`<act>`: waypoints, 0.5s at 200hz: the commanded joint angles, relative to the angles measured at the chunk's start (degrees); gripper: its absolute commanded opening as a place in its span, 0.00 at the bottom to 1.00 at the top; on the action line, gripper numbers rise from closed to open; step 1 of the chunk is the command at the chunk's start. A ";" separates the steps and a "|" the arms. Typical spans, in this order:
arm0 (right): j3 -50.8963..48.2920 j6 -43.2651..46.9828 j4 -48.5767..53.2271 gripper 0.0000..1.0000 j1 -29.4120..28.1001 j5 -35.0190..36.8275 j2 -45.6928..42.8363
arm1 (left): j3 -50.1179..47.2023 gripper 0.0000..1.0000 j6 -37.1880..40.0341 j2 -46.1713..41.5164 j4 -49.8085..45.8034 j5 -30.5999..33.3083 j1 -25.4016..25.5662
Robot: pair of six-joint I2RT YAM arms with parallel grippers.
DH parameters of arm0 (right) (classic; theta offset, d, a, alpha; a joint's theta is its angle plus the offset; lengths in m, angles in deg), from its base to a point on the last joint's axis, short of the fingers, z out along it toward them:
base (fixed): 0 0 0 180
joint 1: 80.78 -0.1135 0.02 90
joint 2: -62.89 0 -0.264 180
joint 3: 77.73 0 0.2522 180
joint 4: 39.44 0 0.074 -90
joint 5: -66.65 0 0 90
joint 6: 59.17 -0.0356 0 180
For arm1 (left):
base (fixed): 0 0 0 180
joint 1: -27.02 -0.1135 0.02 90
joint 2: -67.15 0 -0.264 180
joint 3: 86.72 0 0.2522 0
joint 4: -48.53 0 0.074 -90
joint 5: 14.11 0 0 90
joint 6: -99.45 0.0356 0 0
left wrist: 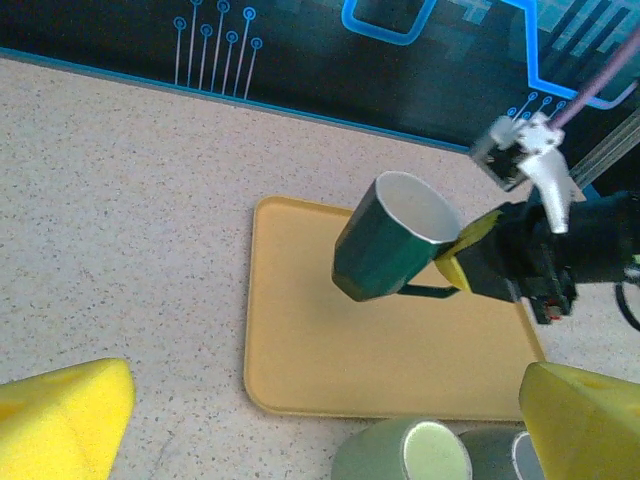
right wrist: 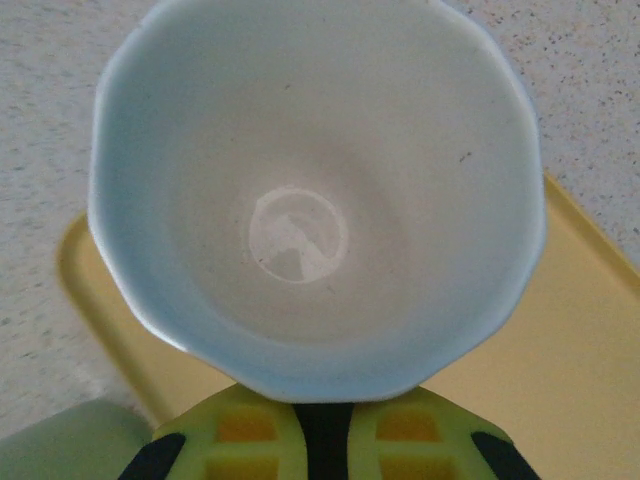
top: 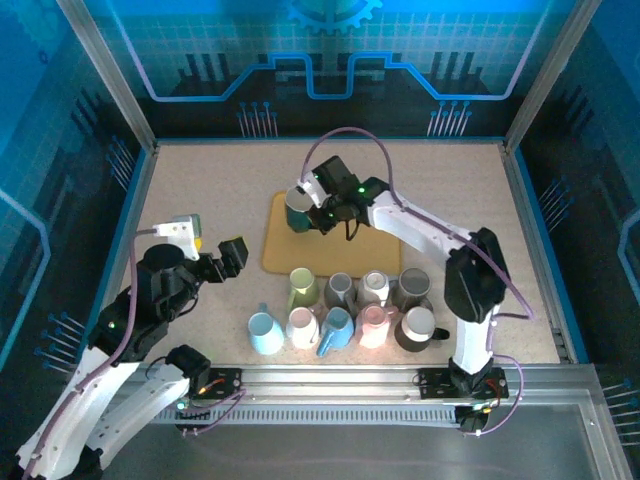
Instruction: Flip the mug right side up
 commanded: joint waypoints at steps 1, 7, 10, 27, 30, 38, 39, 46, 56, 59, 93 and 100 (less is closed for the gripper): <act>6.45 0.83 -0.49 0.00 -0.27 4.07 3.20 | -1.48 0.99 1.84 -0.58 0.36 3.12 1.00; 7.23 0.79 -0.49 0.00 -0.34 4.74 4.35 | -1.66 0.99 1.96 -0.61 0.57 3.09 1.07; 7.66 0.81 -0.49 0.00 -0.29 5.03 4.92 | -1.63 0.99 1.95 -0.48 0.59 3.08 1.13; 10.67 0.23 0.15 0.00 -0.05 5.27 8.33 | -1.76 0.99 2.18 -0.27 0.84 3.24 1.67; 11.39 0.08 0.37 0.00 0.06 5.03 8.96 | -1.73 0.99 2.28 -0.26 0.86 3.34 1.77; 13.03 -0.46 0.96 0.00 0.24 4.71 10.49 | -1.86 0.99 2.25 -0.10 0.85 3.53 2.08; 13.21 -0.44 1.07 0.00 0.25 4.67 10.63 | -1.86 0.99 2.27 -0.05 0.85 3.52 2.10; 14.77 -0.87 1.66 0.00 0.43 4.77 12.19 | -1.90 0.99 2.31 0.13 0.85 3.46 2.24; 16.99 -1.10 2.53 0.00 0.59 4.64 14.15 | -1.90 0.99 2.54 0.42 0.73 3.58 2.52; 17.57 -1.24 2.73 0.00 0.65 4.65 14.66 | -1.89 0.99 2.55 0.50 0.73 3.68 2.69; 24.96 -2.17 5.81 0.00 0.75 5.01 20.40 | -2.11 0.99 2.73 0.69 0.57 4.87 3.21; 25.91 -2.34 6.01 0.00 0.74 5.28 21.27 | -2.07 0.99 2.67 0.74 0.64 4.88 3.26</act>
